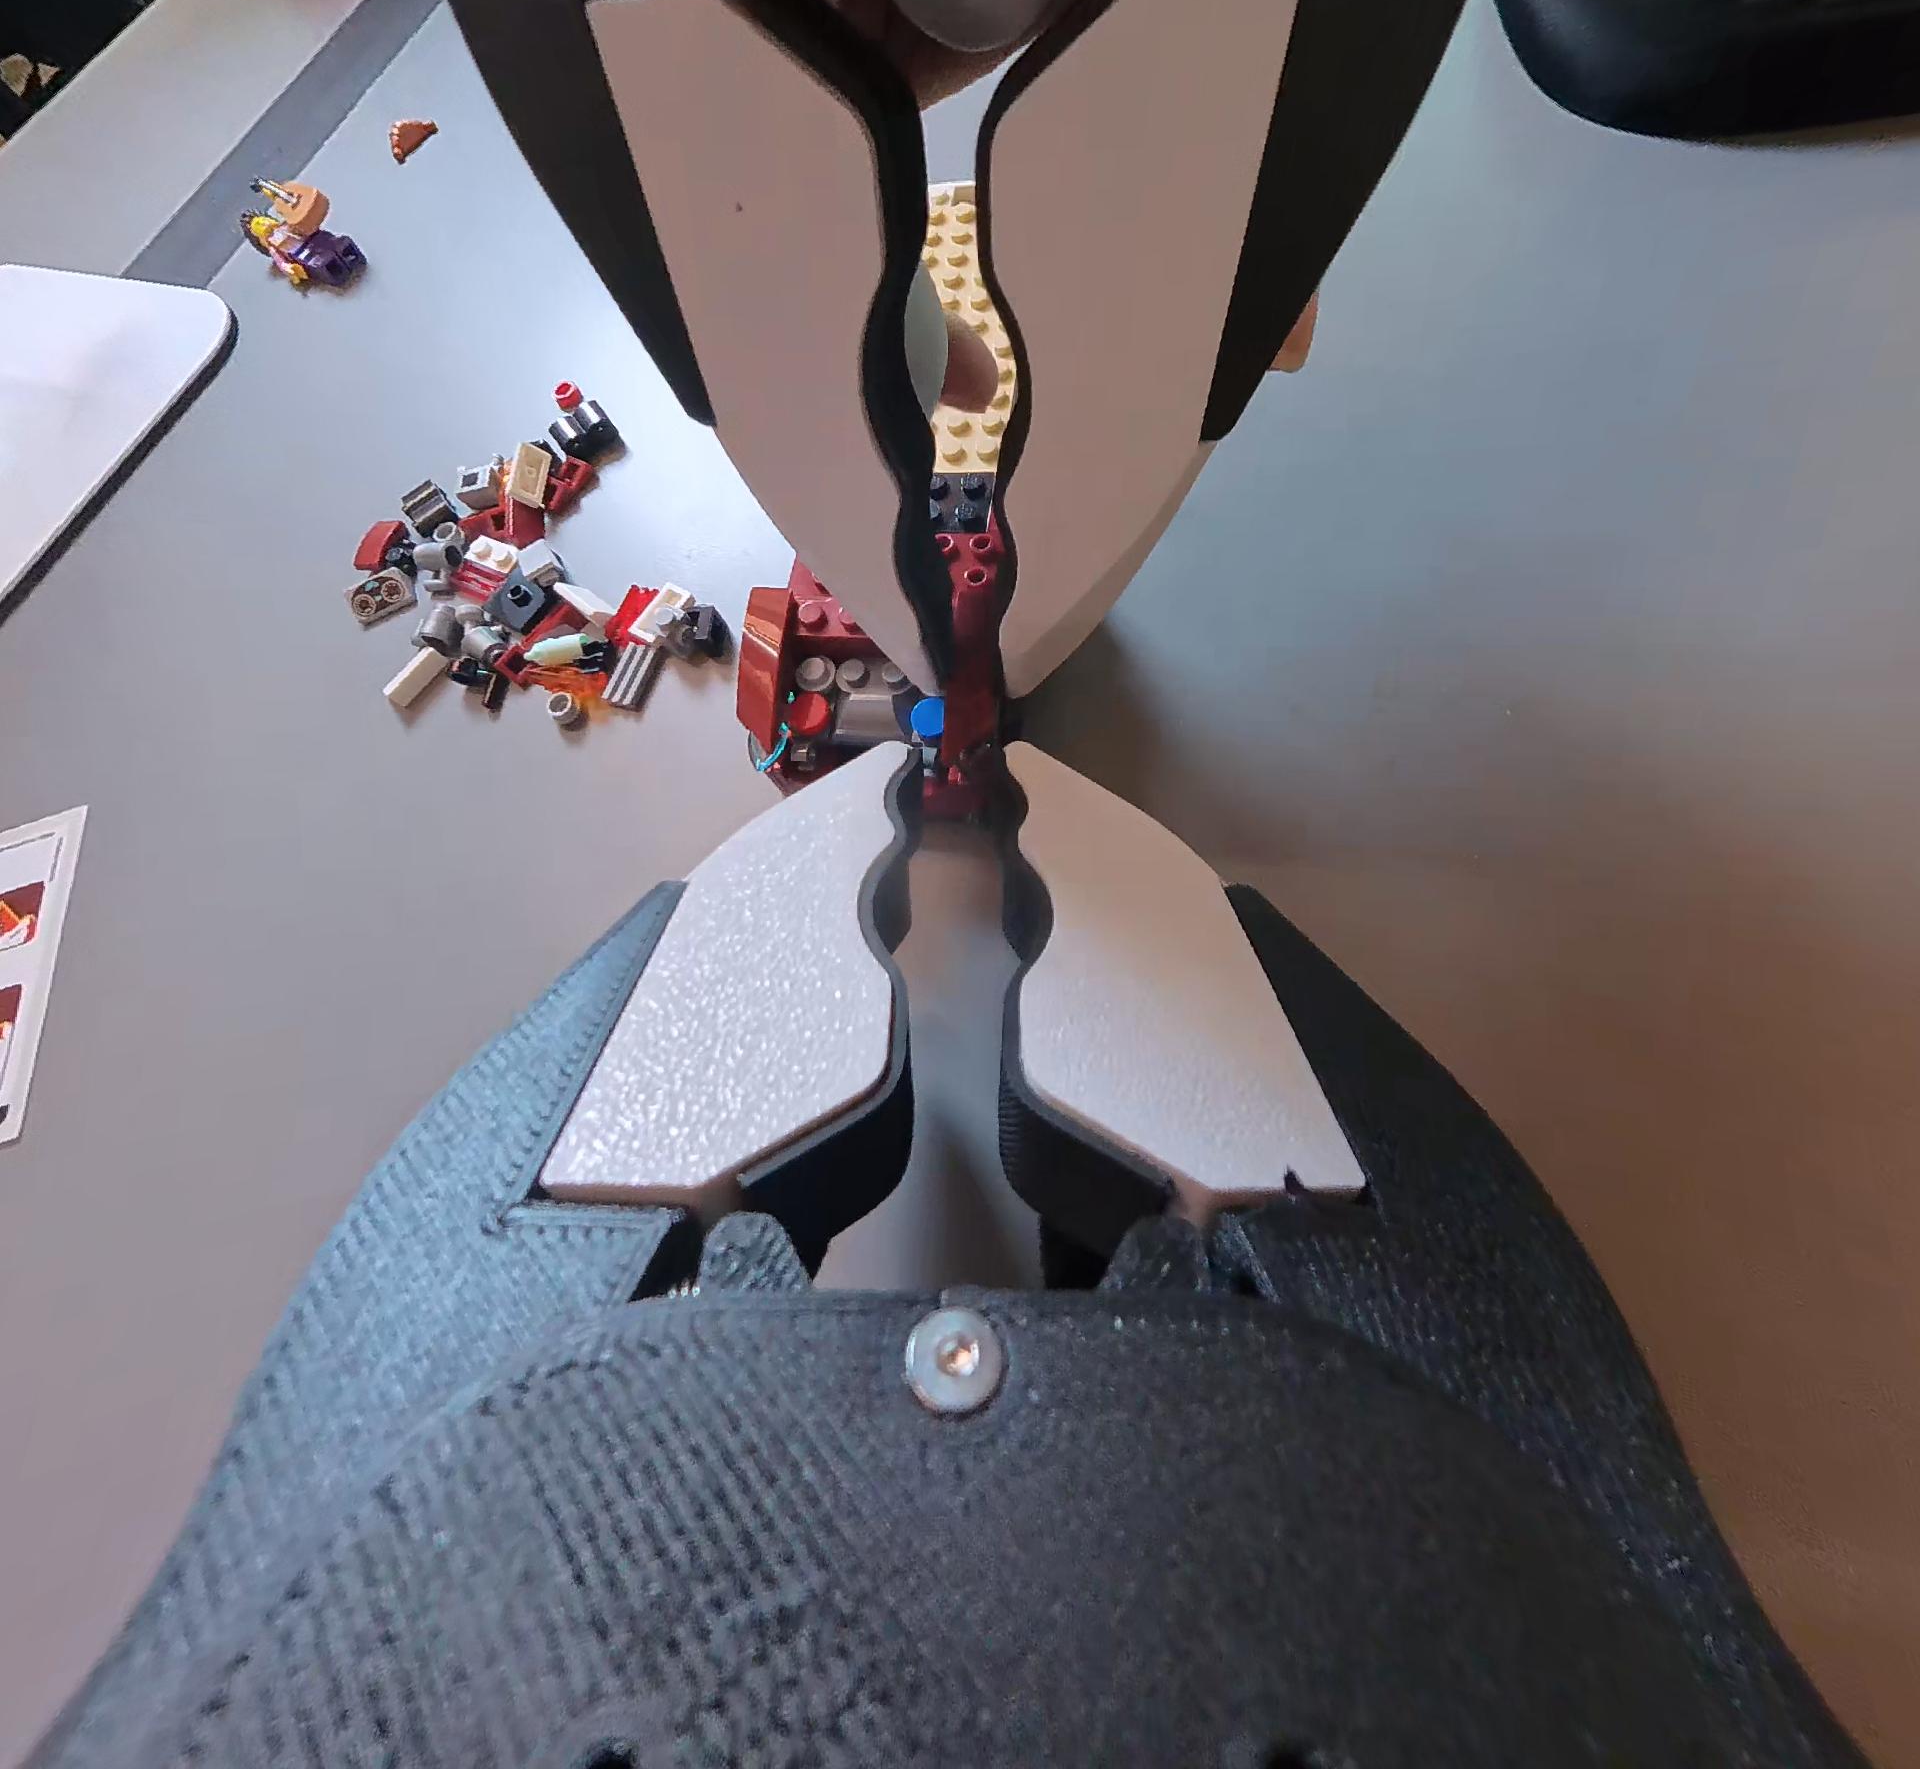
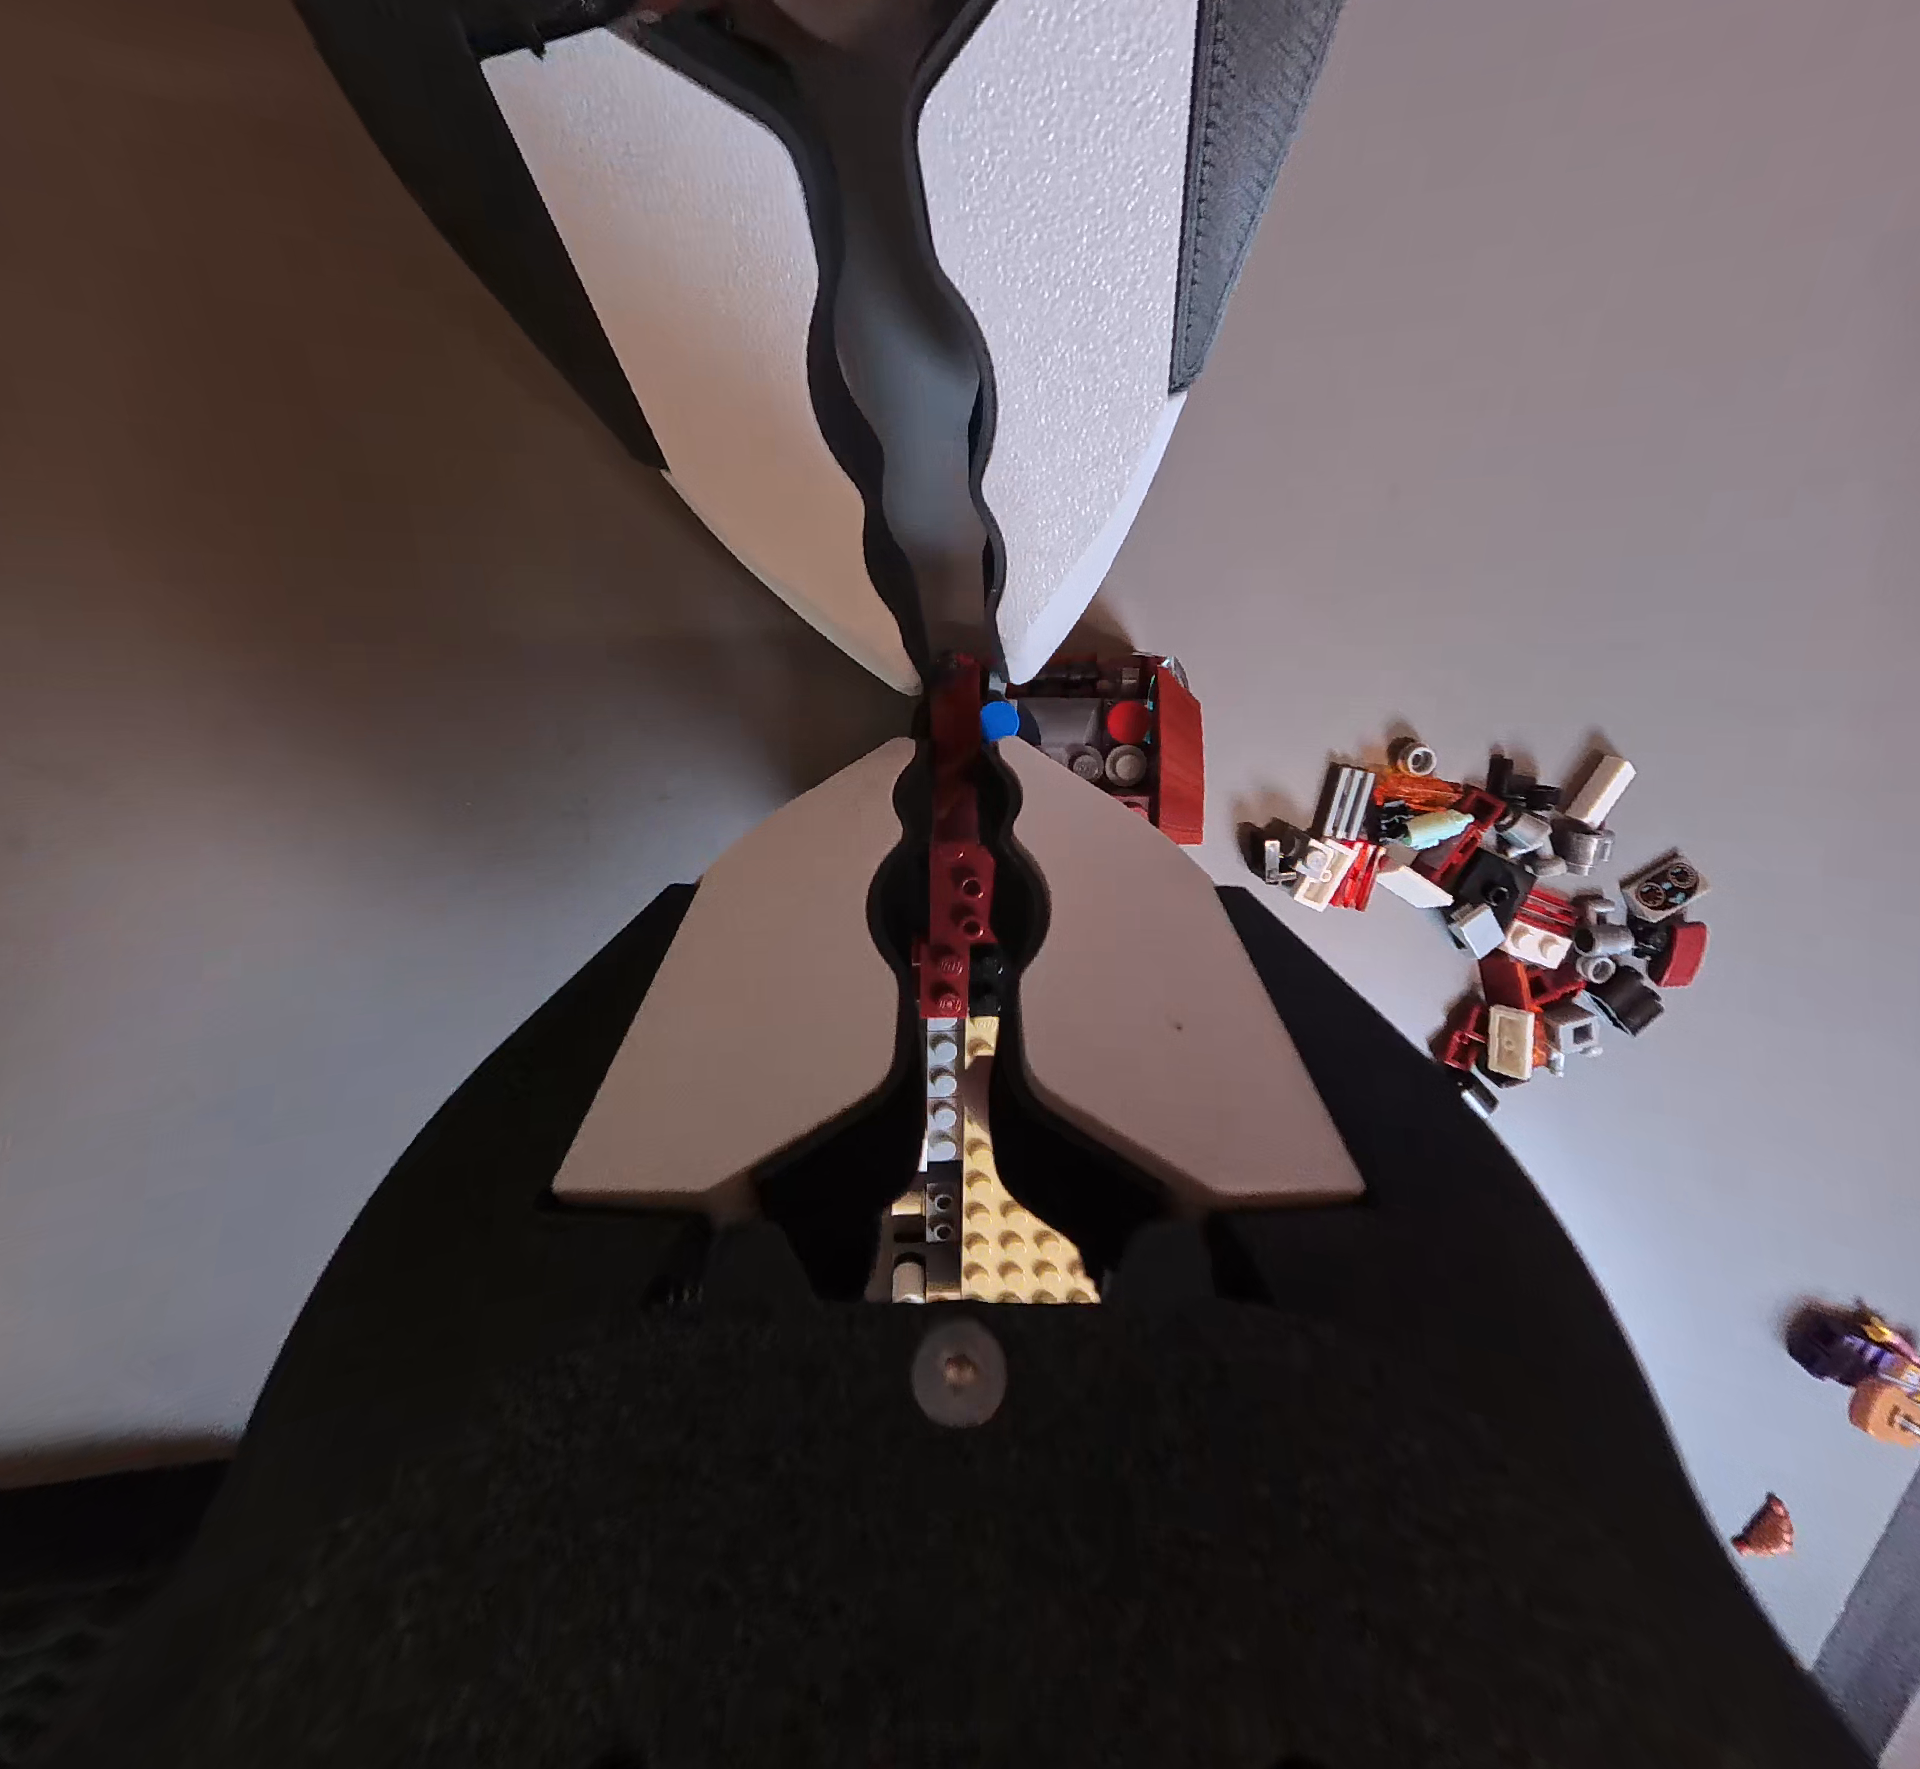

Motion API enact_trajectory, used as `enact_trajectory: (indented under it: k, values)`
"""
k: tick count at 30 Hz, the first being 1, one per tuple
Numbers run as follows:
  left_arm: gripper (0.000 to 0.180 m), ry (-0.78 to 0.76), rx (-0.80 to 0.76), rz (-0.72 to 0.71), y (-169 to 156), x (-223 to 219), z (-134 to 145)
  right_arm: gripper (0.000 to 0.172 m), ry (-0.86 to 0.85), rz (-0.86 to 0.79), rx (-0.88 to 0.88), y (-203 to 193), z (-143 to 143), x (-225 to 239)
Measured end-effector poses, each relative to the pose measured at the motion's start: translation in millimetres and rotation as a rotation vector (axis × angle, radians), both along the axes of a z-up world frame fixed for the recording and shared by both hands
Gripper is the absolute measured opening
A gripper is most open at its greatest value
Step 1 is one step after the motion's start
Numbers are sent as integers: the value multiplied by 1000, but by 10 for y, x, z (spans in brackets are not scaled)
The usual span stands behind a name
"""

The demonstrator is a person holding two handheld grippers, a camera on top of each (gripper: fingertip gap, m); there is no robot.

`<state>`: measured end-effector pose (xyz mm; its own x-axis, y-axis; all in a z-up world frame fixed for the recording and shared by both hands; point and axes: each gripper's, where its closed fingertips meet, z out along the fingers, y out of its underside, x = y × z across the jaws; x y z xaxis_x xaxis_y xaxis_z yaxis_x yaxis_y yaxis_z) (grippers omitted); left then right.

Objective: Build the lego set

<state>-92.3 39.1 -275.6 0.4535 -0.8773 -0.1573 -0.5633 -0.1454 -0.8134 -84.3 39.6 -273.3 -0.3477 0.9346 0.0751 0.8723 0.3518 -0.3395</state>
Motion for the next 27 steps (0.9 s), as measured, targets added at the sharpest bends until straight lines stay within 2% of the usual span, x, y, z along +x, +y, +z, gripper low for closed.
enact_trajectory:
  k: [4,6,7,15,27]
  values:
    - [12,-11,-8,-1,1,-4,2,9,52,-9,-8,-13,20,-12]
    - [12,-10,-2,-1,2,-5,3,27,76,-17,-68,-62,65,-3]
    - [12,-10,-3,0,2,-4,2,28,93,-18,-82,-70,101,-3]
    - [12,-14,-4,0,1,-7,1,9,95,-35,-91,-10,85,6]
    - [12,-17,-8,3,-2,-4,-3,8,42,-82,-114,-21,64,29]
